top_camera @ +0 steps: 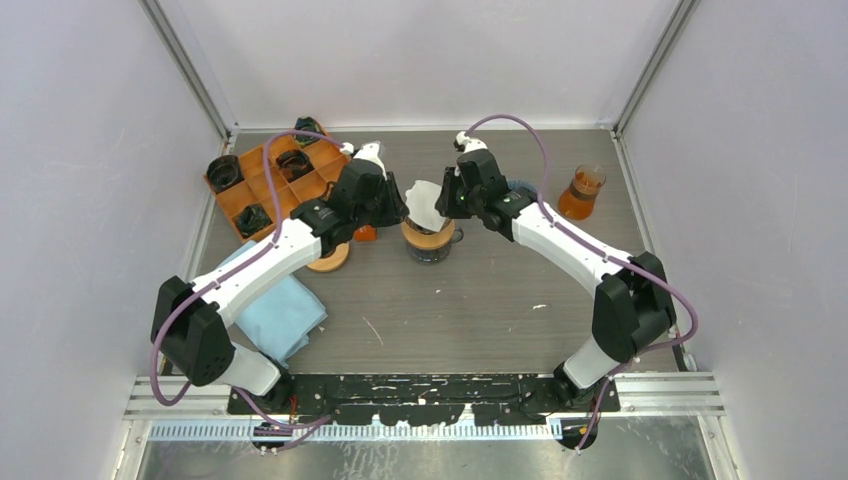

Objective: Place the coffee filter in the dripper
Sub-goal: Place the coffee filter in the coffee dripper.

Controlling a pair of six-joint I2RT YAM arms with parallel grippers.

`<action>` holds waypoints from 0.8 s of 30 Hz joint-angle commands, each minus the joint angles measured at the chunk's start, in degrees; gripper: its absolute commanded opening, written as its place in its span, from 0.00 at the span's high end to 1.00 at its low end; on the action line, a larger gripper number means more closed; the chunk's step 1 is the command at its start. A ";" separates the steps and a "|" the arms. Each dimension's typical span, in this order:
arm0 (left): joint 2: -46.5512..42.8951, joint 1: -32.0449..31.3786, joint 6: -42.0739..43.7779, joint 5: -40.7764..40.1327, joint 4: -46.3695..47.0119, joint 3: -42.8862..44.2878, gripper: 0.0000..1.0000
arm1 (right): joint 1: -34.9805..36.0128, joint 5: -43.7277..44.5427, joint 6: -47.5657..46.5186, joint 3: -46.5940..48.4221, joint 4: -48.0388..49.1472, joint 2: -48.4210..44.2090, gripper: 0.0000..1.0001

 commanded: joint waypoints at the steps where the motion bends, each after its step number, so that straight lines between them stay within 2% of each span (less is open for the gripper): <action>1: 0.50 0.45 1.15 0.88 0.04 2.93 0.72 | -0.19 -0.77 -1.62 4.13 -0.32 0.60 0.73; 15: 1.28 0.60 1.75 0.94 -1.30 4.58 0.71 | -0.19 -0.34 -4.66 6.64 -2.29 -1.32 0.62; 24: 1.67 0.67 2.26 0.80 -1.97 5.32 0.68 | -0.19 2.37 -6.33 6.88 -3.39 -2.52 0.65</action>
